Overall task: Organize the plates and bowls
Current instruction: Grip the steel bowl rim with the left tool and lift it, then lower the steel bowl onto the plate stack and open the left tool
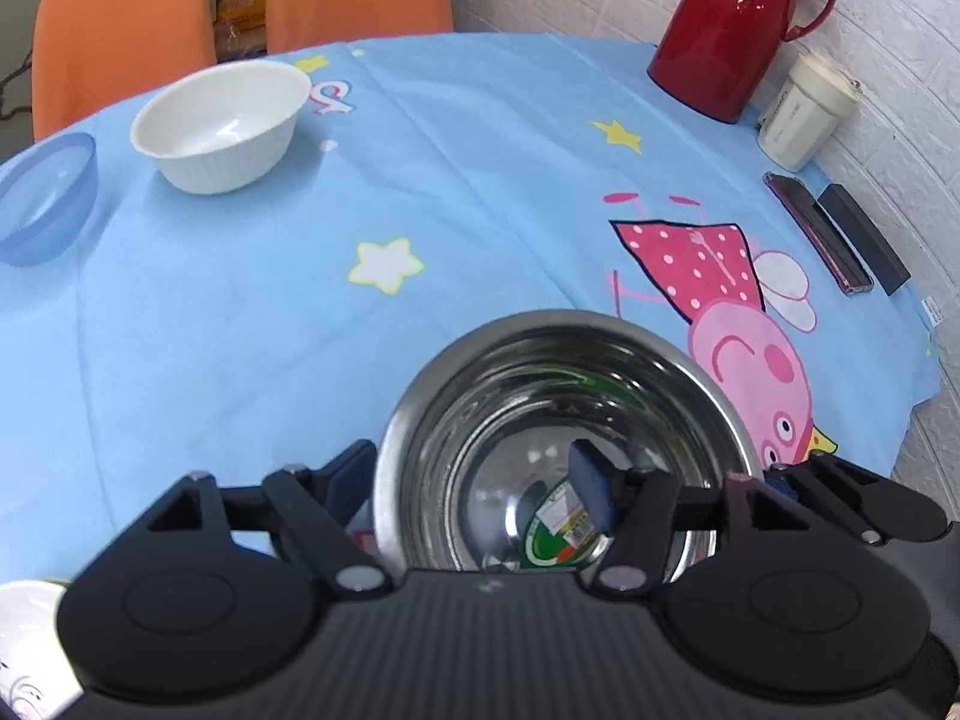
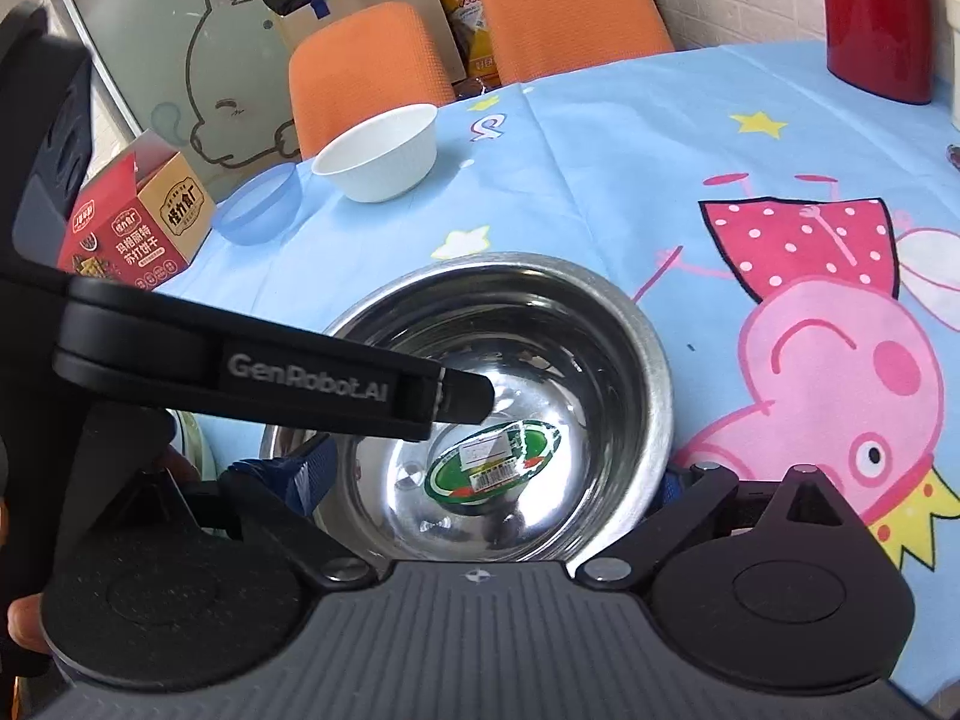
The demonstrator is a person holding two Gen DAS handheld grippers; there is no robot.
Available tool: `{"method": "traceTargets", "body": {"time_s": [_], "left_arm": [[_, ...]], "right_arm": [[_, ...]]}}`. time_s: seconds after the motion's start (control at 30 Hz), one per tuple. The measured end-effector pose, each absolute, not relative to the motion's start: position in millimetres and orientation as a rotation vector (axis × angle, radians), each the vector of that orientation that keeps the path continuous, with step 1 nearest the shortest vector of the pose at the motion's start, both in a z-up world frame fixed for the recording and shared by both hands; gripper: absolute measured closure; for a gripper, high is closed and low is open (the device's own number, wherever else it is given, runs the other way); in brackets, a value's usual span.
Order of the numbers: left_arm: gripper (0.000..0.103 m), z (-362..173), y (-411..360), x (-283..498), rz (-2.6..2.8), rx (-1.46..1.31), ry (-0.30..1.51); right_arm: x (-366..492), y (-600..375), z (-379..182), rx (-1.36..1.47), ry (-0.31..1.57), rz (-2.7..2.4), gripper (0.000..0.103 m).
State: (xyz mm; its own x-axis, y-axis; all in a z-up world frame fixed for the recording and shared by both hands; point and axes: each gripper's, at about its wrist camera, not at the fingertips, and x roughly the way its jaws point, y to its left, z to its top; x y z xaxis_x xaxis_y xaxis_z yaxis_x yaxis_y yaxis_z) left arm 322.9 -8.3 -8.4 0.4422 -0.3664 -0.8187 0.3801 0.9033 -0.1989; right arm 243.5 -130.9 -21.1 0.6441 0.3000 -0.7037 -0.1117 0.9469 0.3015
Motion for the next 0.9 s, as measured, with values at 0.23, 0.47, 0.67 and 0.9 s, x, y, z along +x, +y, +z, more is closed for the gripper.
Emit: {"method": "traceTargets", "body": {"time_s": [0.23,0.47,0.67,0.9], "left_arm": [[0.03,28,28,312,-0.416,-0.004,0.884],[0.03,43,87,303,-0.309,-0.015,0.843],[0.03,44,127,313,-0.216,-0.038,0.84],[0.03,46,144,348,-0.189,-0.058,0.84]], "right_arm": [[225,-158,1,0.234,0.754,0.159,0.017],[229,-173,16,0.223,0.739,0.169,0.017],[254,-165,33,0.227,0.737,0.231,0.016],[295,-125,49,0.131,0.728,0.333,0.016]]}}
